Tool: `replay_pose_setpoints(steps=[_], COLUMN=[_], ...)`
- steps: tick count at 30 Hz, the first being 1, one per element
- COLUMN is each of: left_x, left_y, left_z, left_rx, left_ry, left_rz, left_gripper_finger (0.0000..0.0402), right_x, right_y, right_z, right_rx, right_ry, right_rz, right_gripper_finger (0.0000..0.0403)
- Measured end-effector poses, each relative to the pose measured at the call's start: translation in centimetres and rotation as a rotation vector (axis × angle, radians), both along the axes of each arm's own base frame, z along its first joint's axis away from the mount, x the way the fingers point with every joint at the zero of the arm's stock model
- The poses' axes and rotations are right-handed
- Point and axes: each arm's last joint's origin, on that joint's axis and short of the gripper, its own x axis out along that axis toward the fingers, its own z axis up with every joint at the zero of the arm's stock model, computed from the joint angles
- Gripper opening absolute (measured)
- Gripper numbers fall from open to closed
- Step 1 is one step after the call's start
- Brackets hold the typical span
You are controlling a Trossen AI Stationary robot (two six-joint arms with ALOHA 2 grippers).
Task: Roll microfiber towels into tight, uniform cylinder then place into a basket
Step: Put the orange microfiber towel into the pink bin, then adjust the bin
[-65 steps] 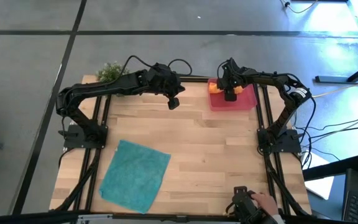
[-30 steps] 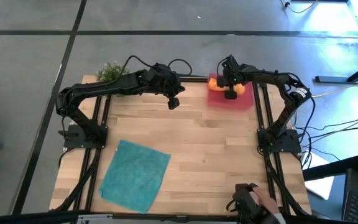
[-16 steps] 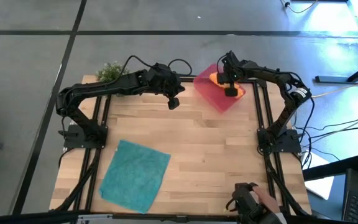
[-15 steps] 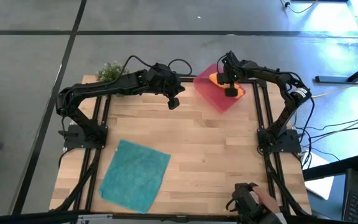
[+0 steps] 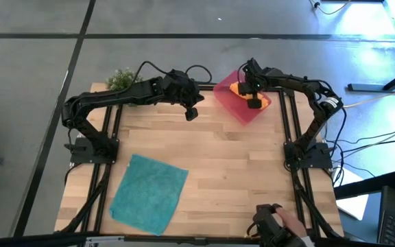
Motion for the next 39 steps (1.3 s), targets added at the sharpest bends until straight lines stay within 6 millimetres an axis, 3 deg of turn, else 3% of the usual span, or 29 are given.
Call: replay_pose_setpoints(steps=[6, 24, 33, 39], left_x=[0.0, 0.0, 0.0, 0.0], left_y=[0.0, 0.0, 0.0, 0.0], left_z=[0.0, 0.0, 0.0, 0.0], left_rx=[0.000, 0.000, 0.000, 0.000], left_ry=[0.000, 0.000, 0.000, 0.000], left_rz=[0.000, 0.000, 0.000, 0.000], left_gripper_finger=[0.0014, 0.0014, 0.0014, 0.0014], right_x=[0.3, 2.8, 5.1, 6.4], right_y=[-0.1, -1.2, -1.7, -2.7], right_z=[0.3, 5.5, 7.2, 6.6], right_rx=[-0.018, -0.121, -0.172, -0.138], right_ry=[-0.008, -0.131, -0.409, -0.586], right_rz=[-0.002, -0.010, 0.072, 0.041], right_gripper_finger=[0.0398, 0.0398, 0.0398, 0.0398])
